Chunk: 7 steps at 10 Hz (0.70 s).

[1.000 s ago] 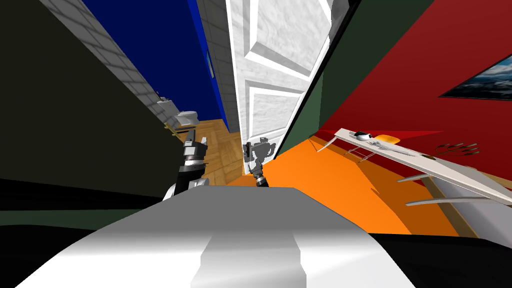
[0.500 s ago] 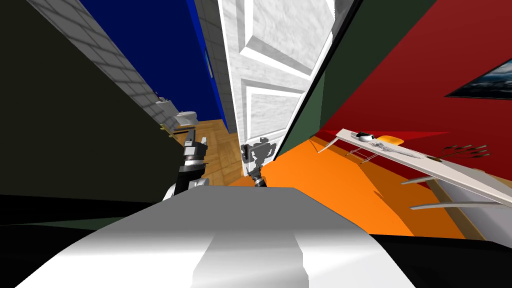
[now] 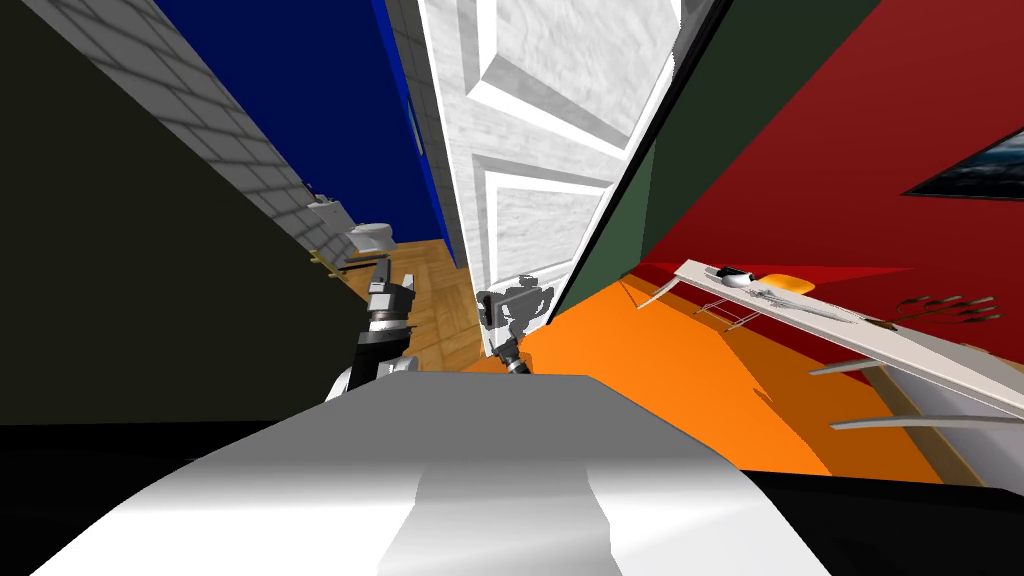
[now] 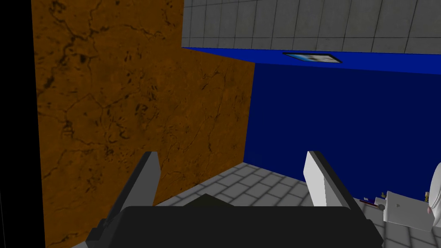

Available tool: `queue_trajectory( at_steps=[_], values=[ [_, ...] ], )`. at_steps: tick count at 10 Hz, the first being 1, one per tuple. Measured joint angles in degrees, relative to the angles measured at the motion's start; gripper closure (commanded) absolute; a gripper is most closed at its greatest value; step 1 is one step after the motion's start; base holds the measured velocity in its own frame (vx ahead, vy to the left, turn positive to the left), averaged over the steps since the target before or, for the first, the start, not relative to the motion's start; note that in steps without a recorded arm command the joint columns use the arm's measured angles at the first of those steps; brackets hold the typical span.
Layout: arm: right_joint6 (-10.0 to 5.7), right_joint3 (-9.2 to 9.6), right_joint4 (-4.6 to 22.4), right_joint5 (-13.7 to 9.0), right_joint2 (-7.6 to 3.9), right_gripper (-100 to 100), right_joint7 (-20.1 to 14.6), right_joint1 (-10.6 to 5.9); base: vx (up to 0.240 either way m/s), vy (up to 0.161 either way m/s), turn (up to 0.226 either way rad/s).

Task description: Push the door open

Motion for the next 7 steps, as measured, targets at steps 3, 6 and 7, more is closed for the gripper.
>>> queue_trajectory(
  at_steps=[3,6,7],
  values=[
    [-0.51,1.11,2.2,-0.3,0.06,-100,-2.4,-1.27,0.05,-0.021,0.003],
    [-1.08,1.0,2.9,-0.4,0.03,-100,-2.7,-1.37,0.146,0.092,0.027],
    [-1.35,0.93,3.2,-0.4,0.02,-100,-2.7,-1.4,0.2,0.128,0.033]
  ],
)
